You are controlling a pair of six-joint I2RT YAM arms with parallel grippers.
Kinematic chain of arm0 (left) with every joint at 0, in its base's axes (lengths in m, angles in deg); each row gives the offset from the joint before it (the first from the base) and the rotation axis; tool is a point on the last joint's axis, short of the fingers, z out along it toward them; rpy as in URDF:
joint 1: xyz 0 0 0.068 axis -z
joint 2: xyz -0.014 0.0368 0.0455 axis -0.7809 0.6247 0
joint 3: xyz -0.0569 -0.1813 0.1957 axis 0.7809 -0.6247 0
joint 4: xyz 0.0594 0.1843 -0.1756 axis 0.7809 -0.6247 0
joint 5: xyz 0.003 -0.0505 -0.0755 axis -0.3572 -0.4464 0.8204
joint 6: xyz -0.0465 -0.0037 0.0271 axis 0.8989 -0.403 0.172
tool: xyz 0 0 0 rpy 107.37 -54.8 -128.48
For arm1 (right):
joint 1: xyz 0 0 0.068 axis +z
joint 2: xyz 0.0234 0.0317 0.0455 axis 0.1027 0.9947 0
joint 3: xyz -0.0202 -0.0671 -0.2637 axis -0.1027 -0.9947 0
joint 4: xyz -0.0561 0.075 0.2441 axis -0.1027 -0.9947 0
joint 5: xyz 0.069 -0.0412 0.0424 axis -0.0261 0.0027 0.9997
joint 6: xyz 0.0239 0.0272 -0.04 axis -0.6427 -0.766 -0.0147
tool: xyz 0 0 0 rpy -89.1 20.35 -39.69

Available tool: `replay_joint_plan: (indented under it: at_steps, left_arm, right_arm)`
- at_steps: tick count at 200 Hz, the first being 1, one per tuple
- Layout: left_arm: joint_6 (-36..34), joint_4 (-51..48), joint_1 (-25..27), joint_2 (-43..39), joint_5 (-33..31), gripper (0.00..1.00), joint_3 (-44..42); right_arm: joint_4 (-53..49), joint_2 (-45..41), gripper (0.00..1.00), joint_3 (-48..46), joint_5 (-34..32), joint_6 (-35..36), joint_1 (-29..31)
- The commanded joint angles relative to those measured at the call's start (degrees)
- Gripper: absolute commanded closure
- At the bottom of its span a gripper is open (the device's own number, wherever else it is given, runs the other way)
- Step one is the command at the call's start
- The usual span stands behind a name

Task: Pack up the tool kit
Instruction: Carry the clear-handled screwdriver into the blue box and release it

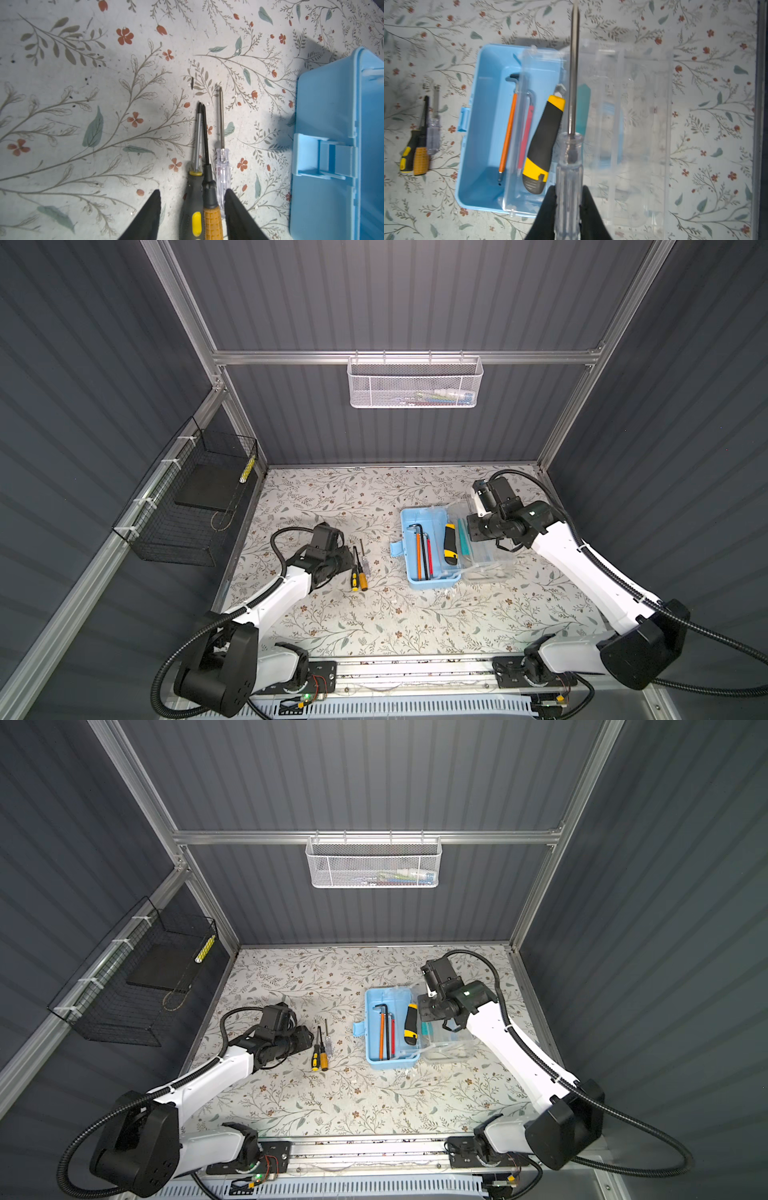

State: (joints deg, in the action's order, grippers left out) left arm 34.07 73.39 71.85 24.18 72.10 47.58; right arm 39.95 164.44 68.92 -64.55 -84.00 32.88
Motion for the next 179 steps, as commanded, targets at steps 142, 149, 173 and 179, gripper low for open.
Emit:
replay_joint_plan:
  at_steps: [142,149,173,179]
  left_arm:
    - [-1.67,-0.81,-0.4,-0.83,0.67,0.38,1.74]
    - [-1.68,-0.75,-0.42,-0.57,0.78,0.38,1.59]
    - [-1.7,-0.35,-0.39,0.05,1.24,0.38,1.59]
    - [-1.62,-0.39,-0.43,0.17,1.26,0.38,1.66]
  right_arm:
    - [4.13,3.95,0.67,-7.45,-0.66,-0.82,-2.56]
    - [3.92,3.59,0.63,-7.06,-0.81,-0.72,-2.56]
    - [2.09,2.79,0.57,-5.13,-1.76,-0.47,-2.5]
    - [1.75,2.37,0.57,-4.61,-1.51,-0.5,-2.53]
